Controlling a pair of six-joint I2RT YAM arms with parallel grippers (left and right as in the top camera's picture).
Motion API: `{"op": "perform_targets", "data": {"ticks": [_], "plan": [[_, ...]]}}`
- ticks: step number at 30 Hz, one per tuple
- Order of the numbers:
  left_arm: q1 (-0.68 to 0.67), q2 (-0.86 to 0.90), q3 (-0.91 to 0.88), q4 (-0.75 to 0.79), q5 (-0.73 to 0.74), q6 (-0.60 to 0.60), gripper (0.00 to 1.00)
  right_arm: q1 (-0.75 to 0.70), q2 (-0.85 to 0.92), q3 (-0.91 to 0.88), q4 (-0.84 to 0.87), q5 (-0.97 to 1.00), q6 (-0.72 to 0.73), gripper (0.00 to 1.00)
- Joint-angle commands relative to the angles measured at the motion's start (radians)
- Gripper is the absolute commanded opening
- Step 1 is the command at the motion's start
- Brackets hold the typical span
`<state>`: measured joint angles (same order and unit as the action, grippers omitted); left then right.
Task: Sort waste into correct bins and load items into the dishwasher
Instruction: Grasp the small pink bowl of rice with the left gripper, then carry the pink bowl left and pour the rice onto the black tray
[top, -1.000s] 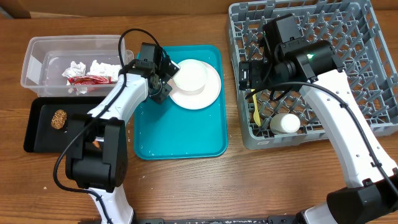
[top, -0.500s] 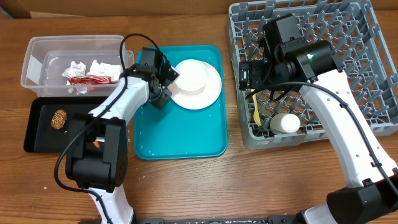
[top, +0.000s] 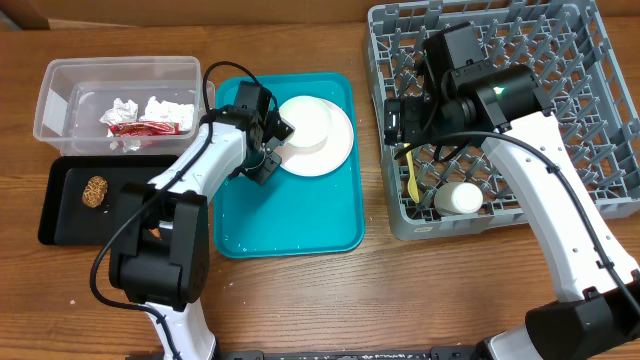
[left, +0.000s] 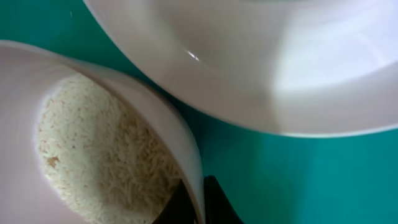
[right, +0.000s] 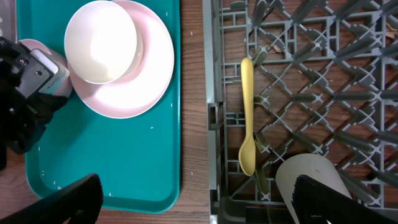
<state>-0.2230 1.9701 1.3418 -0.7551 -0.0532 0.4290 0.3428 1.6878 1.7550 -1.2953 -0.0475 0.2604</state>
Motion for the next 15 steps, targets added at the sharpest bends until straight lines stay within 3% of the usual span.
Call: {"op": "perform_targets", "data": {"ticks": [1,15], "plan": [[-0.002,-0.003,0.088,-0.108,-0.007,-0.101,0.04,0.004,-0.014,0.019,0.003,0.002,-0.007,1.0],[-0.002,-0.003,0.415,-0.483,-0.004,-0.242,0.04,0.004,-0.014,0.019,0.003,0.001,-0.007,1.0]]}}
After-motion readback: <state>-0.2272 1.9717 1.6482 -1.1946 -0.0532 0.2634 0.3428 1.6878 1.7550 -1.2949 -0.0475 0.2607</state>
